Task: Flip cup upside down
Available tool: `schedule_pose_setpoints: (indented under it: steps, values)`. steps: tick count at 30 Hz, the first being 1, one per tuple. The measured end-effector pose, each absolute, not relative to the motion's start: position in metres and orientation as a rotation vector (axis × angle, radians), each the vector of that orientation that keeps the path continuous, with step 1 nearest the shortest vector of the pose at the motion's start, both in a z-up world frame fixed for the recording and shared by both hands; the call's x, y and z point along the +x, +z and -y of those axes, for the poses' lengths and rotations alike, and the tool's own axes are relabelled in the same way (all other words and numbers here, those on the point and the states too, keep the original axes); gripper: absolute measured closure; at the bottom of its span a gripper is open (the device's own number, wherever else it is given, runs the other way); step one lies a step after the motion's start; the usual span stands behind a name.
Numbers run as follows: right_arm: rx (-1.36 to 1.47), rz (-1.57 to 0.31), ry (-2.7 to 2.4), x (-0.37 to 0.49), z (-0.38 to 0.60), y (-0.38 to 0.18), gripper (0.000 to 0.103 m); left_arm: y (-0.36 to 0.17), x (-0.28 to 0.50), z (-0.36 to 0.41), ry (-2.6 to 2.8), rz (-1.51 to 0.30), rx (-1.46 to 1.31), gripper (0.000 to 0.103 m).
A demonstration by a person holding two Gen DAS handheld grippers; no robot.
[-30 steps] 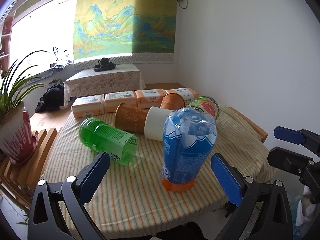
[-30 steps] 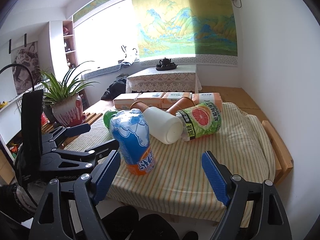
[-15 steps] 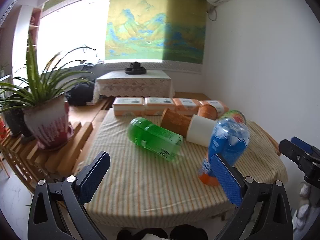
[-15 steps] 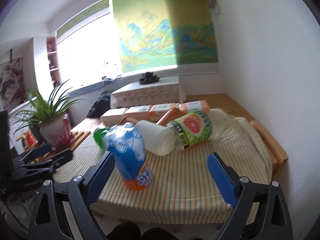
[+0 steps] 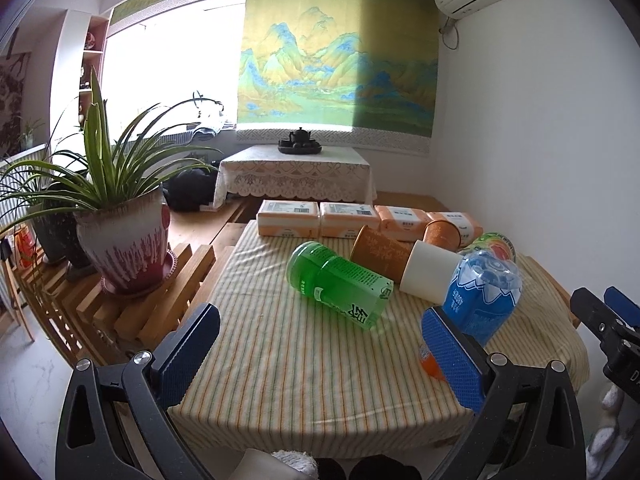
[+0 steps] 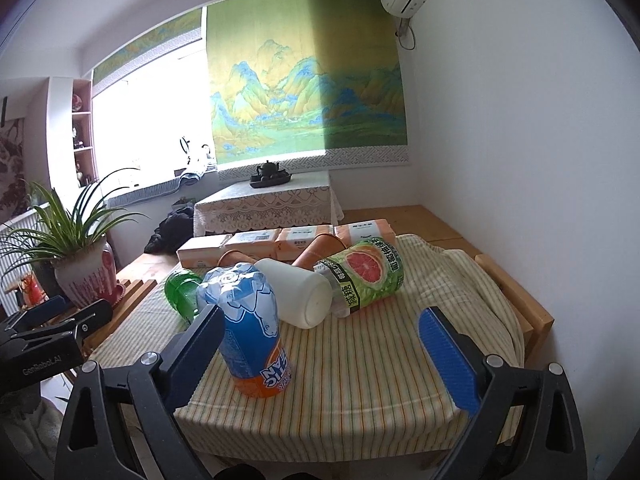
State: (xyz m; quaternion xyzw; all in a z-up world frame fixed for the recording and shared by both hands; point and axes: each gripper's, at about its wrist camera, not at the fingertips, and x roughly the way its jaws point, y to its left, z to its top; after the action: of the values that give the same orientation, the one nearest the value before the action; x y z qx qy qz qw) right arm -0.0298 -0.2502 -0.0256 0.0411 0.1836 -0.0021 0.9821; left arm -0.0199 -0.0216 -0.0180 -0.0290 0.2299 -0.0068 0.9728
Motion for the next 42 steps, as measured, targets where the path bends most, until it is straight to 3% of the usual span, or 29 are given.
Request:
schedule_pose_setpoints:
  steps: [42]
  values:
    - [0.084, -0.372, 0.0, -0.0291, 0.2458, -0.0263, 0.007, -0.0116, -0.0222, 0.0272, -0.012, -0.44, -0.043, 0.001]
